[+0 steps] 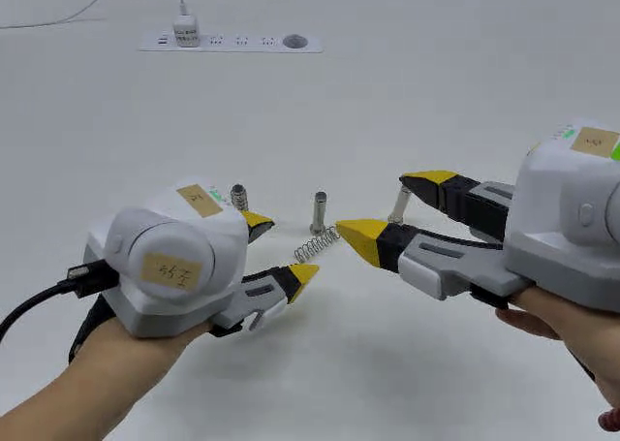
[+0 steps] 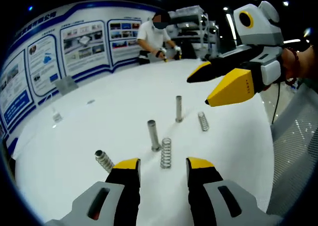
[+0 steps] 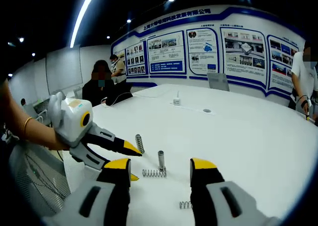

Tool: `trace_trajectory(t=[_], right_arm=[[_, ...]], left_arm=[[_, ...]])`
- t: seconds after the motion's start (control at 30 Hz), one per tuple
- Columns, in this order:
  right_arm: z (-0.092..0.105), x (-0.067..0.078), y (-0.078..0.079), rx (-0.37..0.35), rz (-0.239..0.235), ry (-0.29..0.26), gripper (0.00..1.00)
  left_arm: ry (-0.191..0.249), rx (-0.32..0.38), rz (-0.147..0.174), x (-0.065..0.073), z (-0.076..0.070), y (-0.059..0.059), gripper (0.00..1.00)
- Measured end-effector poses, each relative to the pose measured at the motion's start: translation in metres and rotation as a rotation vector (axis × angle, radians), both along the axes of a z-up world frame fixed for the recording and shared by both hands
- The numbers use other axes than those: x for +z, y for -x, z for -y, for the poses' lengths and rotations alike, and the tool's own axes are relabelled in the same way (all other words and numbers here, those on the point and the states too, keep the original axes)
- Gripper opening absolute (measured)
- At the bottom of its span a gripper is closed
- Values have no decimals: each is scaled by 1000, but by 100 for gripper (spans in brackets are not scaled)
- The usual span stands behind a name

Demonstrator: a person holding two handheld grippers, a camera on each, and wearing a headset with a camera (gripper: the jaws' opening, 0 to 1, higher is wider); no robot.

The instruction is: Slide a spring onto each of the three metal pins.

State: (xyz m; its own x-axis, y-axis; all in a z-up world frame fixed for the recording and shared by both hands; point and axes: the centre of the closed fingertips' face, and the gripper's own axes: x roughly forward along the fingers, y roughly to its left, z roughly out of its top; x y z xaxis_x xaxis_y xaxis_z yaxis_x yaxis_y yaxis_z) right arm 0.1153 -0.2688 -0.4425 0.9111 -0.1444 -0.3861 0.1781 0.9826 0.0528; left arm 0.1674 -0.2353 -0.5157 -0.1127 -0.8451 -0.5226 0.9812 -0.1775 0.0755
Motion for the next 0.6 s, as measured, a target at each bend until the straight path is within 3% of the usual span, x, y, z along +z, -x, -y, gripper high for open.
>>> trace_trajectory(t=[0.4, 0.6], right_arm=[[2, -13, 15, -6, -15, -34, 51], [2, -18, 21, -9, -23, -40, 54]], left_arm=[[-58, -11, -19, -24, 9, 0, 26], [-58, -19, -36, -25, 12, 2, 22]])
